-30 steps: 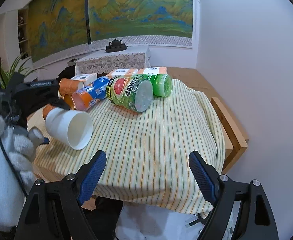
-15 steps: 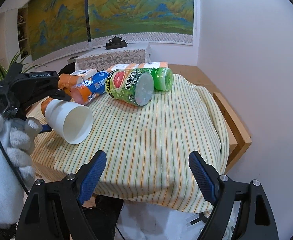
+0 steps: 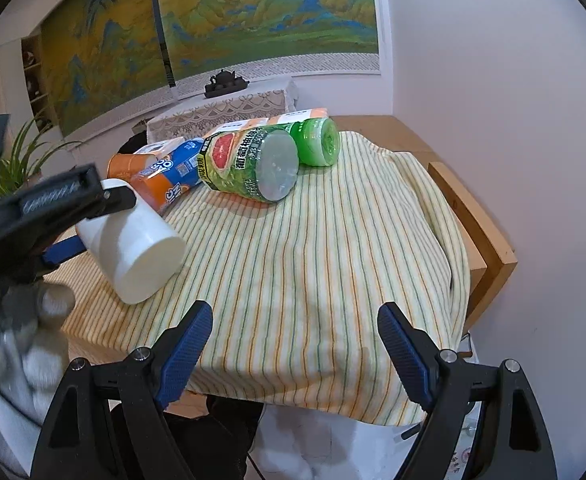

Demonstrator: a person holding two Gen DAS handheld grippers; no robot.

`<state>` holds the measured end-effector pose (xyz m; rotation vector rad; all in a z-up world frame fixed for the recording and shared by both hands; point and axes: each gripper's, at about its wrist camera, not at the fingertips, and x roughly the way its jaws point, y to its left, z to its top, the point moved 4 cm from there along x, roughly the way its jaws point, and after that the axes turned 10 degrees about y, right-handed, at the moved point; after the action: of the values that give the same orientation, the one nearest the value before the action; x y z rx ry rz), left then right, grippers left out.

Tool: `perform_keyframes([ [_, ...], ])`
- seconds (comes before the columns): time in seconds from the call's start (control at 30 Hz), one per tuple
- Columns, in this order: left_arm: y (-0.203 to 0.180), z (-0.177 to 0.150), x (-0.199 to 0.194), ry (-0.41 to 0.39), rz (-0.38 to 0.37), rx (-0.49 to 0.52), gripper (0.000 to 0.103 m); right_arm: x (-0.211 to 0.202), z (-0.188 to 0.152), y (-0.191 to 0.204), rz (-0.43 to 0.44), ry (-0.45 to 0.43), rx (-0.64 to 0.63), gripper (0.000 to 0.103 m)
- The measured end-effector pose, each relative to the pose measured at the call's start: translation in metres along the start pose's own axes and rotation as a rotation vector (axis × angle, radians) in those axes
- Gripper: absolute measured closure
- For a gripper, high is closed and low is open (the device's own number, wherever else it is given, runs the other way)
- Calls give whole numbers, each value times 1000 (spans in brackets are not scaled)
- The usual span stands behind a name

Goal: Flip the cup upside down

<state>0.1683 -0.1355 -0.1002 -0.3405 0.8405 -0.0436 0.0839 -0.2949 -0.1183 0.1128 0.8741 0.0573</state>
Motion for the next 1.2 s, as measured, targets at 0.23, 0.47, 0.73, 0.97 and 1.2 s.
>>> perform_keyframes([
  [0.23, -27, -23, -13, -99, 47, 197, 19, 0, -1, -10, -9, -3, 31, 21],
  [0.47, -52, -52, -23, -205, 100, 440, 19, -5, -4, -24, -10, -2, 72, 21],
  [0.73, -70, -82, -23, -345, 154, 577, 19, -11, -6, -29, -14, -10, 86, 21],
  [0.97, -80, -96, -9, -345, 143, 610, 24, -18, -5, -42, -42, -26, 107, 21],
  [1.2, -79, -92, 2, -266, 54, 587, 9, -23, -7, -55, -49, -31, 131, 21],
])
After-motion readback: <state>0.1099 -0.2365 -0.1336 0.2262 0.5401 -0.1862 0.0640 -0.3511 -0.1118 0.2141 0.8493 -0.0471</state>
